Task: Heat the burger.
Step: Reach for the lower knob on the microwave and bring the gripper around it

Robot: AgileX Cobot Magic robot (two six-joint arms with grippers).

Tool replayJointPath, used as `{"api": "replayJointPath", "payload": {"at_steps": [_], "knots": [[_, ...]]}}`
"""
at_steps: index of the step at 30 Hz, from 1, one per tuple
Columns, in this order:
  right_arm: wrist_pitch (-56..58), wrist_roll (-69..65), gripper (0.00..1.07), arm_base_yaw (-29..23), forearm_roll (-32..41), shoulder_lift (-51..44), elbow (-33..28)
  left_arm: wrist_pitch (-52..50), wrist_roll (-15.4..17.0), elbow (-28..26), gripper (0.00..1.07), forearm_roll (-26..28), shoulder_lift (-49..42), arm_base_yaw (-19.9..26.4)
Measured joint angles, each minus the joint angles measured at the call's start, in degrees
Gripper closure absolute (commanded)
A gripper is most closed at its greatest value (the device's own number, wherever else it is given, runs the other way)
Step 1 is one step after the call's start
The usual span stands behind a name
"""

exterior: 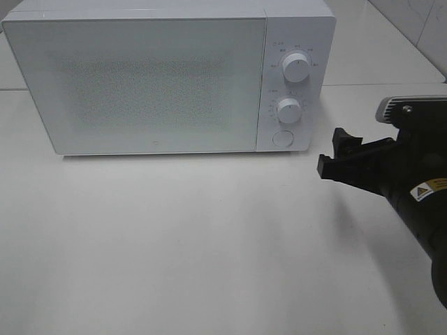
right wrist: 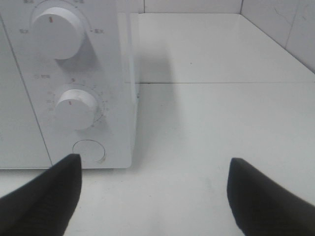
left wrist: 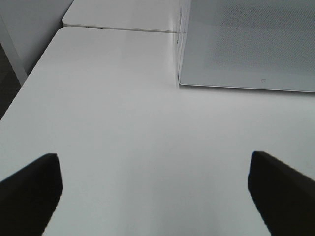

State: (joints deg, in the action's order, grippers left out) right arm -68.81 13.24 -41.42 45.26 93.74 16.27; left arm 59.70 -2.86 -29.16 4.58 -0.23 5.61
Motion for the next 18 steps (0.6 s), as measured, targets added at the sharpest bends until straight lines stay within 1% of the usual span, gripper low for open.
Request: {"api": "replayJointPath", "payload": {"at_steps": [3,9,18], "knots": [[-0.1,0.7,0.31,-1.1,0.1,1.5,1.3,0.0,0.0,0.0,0.09,0.0,0.0,0.0],[-0.2,1.5,0.31,-1.2,0.1,4.9,4.4,0.0,0.0,0.0,0.09,0.0,0.0,0.0],[-0.2,1.5,0.31,-1.2,-0.1,6.8,6.4,0.0,0.0,0.0,0.09,0.0,0.0,0.0]]}}
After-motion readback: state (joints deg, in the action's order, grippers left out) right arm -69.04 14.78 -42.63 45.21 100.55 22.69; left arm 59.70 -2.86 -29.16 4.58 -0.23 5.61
